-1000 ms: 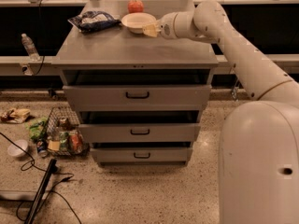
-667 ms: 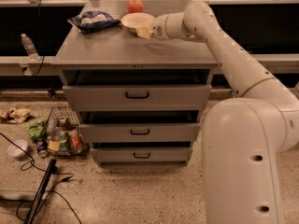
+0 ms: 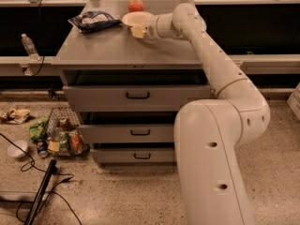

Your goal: Move paper bowl near apple

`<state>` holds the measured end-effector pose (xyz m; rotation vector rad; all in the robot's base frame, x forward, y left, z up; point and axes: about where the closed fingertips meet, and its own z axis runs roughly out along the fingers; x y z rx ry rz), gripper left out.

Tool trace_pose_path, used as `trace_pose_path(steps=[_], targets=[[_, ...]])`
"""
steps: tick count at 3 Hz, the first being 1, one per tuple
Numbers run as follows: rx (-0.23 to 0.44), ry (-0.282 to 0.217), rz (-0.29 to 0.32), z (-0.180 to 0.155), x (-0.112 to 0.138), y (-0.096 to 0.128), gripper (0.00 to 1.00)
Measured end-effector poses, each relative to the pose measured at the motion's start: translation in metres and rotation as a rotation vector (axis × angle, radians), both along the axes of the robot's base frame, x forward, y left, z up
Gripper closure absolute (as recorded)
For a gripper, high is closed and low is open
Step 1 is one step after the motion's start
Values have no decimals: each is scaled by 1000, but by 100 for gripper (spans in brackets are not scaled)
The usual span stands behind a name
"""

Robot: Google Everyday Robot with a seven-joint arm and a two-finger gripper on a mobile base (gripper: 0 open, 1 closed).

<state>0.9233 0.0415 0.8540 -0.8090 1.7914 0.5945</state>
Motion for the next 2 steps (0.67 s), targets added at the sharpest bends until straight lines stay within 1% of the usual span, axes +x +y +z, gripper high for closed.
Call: trace_pose_path(steps=[1, 2], targets=[[-3, -28, -28, 0, 19, 2, 100], [-4, -53, -52, 2, 32, 0, 100]])
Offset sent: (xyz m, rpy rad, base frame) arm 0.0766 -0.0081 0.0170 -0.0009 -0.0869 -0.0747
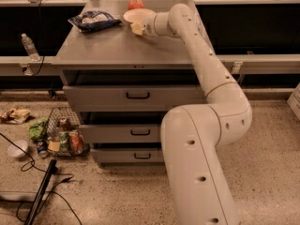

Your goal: Move paper bowl near apple

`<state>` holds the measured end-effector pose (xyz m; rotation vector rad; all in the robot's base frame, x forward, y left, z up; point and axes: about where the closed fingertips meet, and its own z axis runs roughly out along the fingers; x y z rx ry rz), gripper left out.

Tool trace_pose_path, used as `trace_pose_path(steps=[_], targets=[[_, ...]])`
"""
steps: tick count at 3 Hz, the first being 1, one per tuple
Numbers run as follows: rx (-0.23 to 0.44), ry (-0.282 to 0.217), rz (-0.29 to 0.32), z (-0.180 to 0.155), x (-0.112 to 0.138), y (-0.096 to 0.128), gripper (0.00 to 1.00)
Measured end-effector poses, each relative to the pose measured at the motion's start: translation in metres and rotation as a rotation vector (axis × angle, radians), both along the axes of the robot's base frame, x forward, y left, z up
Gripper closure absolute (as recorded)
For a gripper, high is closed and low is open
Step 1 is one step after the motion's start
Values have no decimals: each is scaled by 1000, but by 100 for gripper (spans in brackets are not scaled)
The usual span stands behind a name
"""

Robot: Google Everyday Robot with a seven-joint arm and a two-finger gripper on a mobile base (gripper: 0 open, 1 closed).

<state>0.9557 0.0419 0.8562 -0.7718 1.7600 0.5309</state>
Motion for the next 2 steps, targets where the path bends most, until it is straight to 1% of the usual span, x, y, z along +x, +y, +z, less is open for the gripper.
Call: trace_pose_path(steps=[1, 2], targets=[[-11, 1, -21, 14, -3, -20, 100], [-22, -16, -53, 49, -16, -53, 100]])
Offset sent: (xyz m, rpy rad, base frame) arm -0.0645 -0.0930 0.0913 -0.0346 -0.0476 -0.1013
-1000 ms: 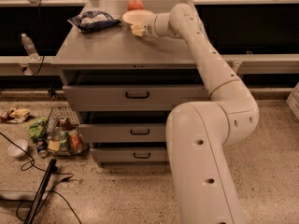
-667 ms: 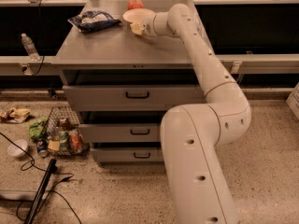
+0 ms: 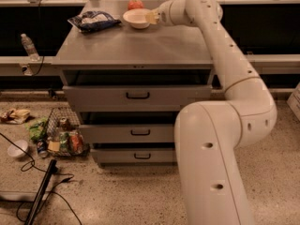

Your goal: Move paper bowl near apple

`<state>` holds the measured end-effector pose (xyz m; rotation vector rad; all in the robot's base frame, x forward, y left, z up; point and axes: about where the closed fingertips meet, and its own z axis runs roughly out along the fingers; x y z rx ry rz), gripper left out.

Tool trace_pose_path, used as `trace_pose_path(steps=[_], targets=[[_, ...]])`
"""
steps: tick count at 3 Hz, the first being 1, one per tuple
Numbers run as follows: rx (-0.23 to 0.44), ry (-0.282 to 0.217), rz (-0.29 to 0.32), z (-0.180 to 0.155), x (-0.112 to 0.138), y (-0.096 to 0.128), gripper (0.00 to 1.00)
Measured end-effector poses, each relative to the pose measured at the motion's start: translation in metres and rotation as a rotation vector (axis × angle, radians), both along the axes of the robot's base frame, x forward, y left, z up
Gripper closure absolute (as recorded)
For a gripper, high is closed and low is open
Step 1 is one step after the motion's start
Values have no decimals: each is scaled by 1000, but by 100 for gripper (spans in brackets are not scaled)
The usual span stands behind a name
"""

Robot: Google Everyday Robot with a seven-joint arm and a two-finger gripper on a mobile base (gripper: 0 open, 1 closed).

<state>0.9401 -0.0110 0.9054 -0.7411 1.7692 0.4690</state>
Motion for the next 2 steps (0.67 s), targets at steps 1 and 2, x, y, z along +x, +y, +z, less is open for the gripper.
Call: trace_pose_path(steps=[1, 2], targets=[[-36, -41, -88, 43, -14, -48, 100], [-38, -123, -251, 100, -34, -101, 100]])
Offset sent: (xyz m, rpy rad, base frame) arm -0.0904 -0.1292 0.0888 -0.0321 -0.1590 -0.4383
